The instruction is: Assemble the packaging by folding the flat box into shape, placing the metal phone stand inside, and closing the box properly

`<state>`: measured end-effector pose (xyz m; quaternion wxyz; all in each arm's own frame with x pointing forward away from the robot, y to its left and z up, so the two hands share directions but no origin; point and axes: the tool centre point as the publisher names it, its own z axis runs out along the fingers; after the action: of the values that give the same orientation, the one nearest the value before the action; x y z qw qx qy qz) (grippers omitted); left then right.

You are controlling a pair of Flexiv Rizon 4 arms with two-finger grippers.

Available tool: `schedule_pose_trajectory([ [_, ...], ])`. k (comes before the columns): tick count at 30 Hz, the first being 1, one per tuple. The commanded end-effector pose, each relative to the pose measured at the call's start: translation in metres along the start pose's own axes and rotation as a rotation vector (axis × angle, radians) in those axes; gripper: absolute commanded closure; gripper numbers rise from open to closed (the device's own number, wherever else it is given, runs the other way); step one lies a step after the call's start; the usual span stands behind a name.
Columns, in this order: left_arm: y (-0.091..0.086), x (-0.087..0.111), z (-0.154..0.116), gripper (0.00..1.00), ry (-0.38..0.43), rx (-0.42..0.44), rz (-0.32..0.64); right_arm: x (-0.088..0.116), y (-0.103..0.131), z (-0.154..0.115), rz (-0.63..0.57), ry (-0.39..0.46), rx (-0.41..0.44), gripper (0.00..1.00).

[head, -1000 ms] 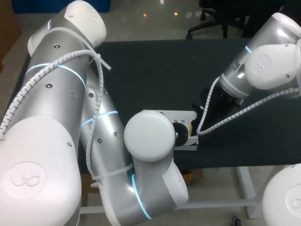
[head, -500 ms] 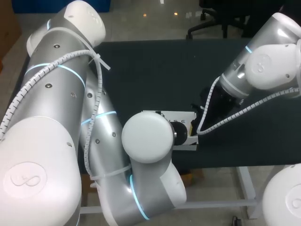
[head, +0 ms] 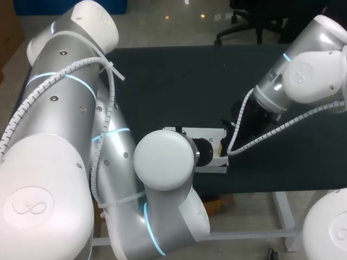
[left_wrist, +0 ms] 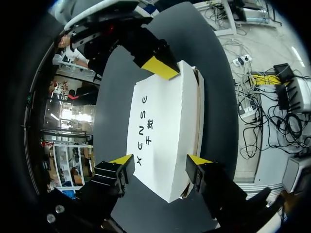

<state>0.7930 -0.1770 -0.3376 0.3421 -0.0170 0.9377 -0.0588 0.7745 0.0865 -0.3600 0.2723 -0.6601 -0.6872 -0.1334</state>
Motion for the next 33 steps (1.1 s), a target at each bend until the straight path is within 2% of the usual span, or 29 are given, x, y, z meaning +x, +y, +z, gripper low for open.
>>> schedule_pose_trajectory([
  [1, 0.008, 0.001, -0.009, 0.41, -0.012, 0.023, -0.023, -0.001, 0.000, 0.000, -0.001, 0.002, -0.001, 1.00],
  [2, 0.010, -0.001, -0.011, 0.43, -0.012, 0.029, -0.036, -0.001, 0.000, 0.000, -0.001, 0.001, -0.001, 1.00],
  [3, 0.011, -0.002, -0.013, 0.51, -0.011, 0.037, -0.046, -0.001, 0.000, 0.000, -0.001, 0.001, -0.002, 1.00],
  [9, 0.016, -0.009, -0.020, 0.67, -0.011, 0.060, -0.074, 0.000, 0.000, 0.000, 0.000, 0.000, -0.001, 1.00],
  [11, 0.018, -0.011, -0.022, 0.78, -0.013, 0.059, -0.085, -0.001, 0.000, 0.000, 0.001, 0.000, -0.001, 1.00],
  [14, 0.023, -0.015, -0.023, 1.00, -0.012, 0.062, -0.110, -0.001, 0.000, 0.000, 0.001, 0.000, 0.000, 1.00],
  [23, 0.027, -0.022, -0.009, 1.00, 0.066, 0.114, -0.209, 0.000, 0.001, 0.000, 0.002, -0.002, -0.001, 1.00],
  [33, 0.030, -0.023, 0.004, 1.00, 0.103, 0.115, -0.251, 0.000, 0.002, 0.000, 0.004, -0.005, 0.000, 1.00],
])
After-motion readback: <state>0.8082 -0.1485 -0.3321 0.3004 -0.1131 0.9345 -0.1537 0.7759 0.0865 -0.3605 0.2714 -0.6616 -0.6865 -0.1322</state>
